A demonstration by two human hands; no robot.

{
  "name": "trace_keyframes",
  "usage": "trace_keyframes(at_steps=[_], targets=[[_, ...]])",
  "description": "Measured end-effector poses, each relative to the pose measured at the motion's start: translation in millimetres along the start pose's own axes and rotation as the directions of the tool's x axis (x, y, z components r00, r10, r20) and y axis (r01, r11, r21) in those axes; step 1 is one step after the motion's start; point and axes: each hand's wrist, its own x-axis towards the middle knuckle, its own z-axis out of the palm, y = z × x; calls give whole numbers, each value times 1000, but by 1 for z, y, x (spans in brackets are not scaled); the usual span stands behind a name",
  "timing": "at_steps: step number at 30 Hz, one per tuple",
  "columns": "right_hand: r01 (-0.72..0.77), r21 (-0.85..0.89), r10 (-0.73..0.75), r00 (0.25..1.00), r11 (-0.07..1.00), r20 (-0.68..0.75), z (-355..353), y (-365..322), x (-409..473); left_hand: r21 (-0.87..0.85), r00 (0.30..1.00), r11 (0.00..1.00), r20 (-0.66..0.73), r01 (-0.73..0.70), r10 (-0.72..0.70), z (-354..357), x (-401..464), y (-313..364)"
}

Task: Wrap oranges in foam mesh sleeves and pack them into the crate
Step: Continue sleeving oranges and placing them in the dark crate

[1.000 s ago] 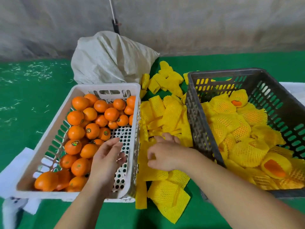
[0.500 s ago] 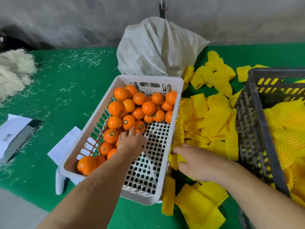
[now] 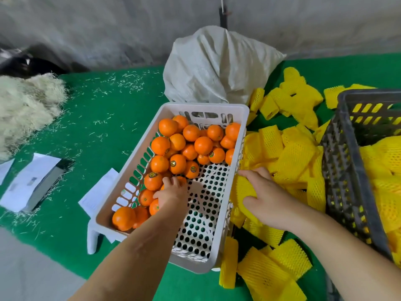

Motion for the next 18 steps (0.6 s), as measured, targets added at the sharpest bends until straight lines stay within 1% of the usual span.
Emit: trace_keyframes(at_steps=[3, 6, 8, 9, 10, 11, 12, 13, 14, 15, 16, 17, 18], targets=[[20, 67, -15, 997, 998, -82, -3, 2, 2, -67, 986, 991, -134, -111, 102, -8, -6, -15], [52, 214, -4, 975, 975, -221, -9, -1, 3, -139, 939, 966, -300, -218, 169, -16, -25, -28], [72, 327, 34, 951, 942, -308, -15, -6, 1, -210, 865, 920, -457, -332, 207, -21, -43, -31], [78, 360, 51, 941, 930, -334, -16, -8, -1, -240, 812, 882, -538, -405, 227, -24, -54, -31], [82, 393, 62, 938, 916, -341, -17, -10, -4, -291, 756, 817, -608, -497, 243, -26, -66, -30], [88, 442, 71, 941, 893, -332, -16, -12, -7, -386, 709, 699, -661, -602, 246, -29, -80, -29], [97, 506, 77, 947, 857, -311, -14, -14, -11, -518, 690, 516, -689, -683, 222, -33, -95, -27], [107, 574, 78, 954, 812, -289, -10, -18, -16, -654, 706, 272, -683, -706, 187, -34, -109, -23], [122, 642, 82, 957, 757, -279, -5, -23, -22, -752, 742, 11, -648, -659, 171, -34, -122, -16], [144, 707, 92, 954, 693, -284, 2, -28, -28, -801, 783, -225, -594, -555, 184, -31, -132, -7], [168, 762, 115, 946, 625, -303, 10, -32, -34, -818, 824, -392, -525, -420, 212, -27, -141, 4], [191, 809, 148, 935, 557, -323, 19, -36, -40, -807, 856, -520, -455, -279, 246, -23, -149, 13], [207, 841, 181, 925, 500, -335, 28, -38, -46, -769, 878, -621, -392, -150, 274, -18, -154, 20]])
